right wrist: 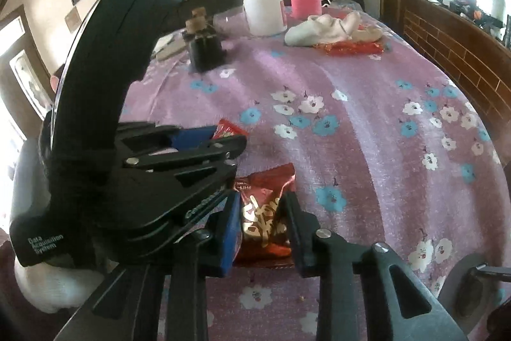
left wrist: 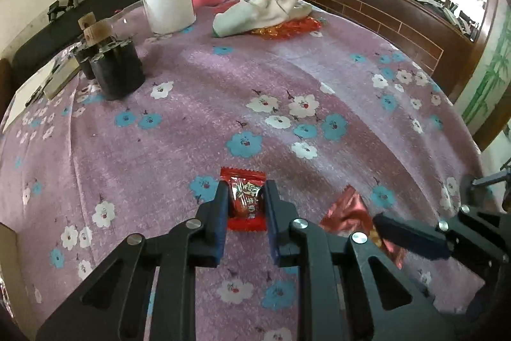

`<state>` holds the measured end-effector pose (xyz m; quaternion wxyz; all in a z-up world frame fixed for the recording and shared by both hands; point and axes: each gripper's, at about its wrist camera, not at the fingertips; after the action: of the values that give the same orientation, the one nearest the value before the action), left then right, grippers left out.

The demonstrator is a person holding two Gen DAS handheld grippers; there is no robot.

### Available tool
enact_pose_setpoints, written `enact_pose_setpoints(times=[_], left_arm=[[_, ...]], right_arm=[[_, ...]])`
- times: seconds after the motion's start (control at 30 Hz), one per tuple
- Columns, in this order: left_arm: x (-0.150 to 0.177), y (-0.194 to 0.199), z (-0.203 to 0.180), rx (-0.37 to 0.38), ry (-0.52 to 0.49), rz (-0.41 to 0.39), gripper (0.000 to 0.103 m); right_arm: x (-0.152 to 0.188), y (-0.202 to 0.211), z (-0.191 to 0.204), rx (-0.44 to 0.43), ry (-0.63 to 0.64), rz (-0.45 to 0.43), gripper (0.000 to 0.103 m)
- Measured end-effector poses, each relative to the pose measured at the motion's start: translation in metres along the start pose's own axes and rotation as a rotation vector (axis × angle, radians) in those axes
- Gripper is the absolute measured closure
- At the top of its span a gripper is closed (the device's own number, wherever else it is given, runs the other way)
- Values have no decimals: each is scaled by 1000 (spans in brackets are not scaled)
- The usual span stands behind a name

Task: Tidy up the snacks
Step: 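Lift the red packet and small red candy off the table, then carry the red packet and red candy over the cardboard box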

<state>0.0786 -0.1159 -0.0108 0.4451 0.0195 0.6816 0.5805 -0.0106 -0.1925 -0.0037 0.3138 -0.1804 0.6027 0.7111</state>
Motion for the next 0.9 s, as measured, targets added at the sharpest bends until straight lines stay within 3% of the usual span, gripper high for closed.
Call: enact_pose_setpoints(times=[0.27,0.43,0.7,0.73,0.8,0.9], left_arm=[[14,36,17,58,87,-50,85],[38,70,34,112,172,-98,85],[85,115,60,129,304,-149,85],[91,121,63,124,316,-155,85],[107,134,71,117,352,-174,85],[129,151,86,118,416,-200,85]], right_arm=[[-5,8,-12,-74,-73,-26,82],[-10,11,-28,-172,-164,-32,83],[-11,15,-39,-317,-242,-37,86],[-11,15,-37,-324,-238,-39,87],[-11,17,-34,-328,-222,-51,100],[-11,18,-28,-298,-194,-63,100]])
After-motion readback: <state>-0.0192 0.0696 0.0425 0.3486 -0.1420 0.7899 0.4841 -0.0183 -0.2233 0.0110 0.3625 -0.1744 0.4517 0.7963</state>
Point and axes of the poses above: each gripper's, at about its wrist camera, not at the fingertips, and y roughly against the way its jaws point, z to its left, x to its underside, and after that the axes turned 5 degrees about -y, right-handed
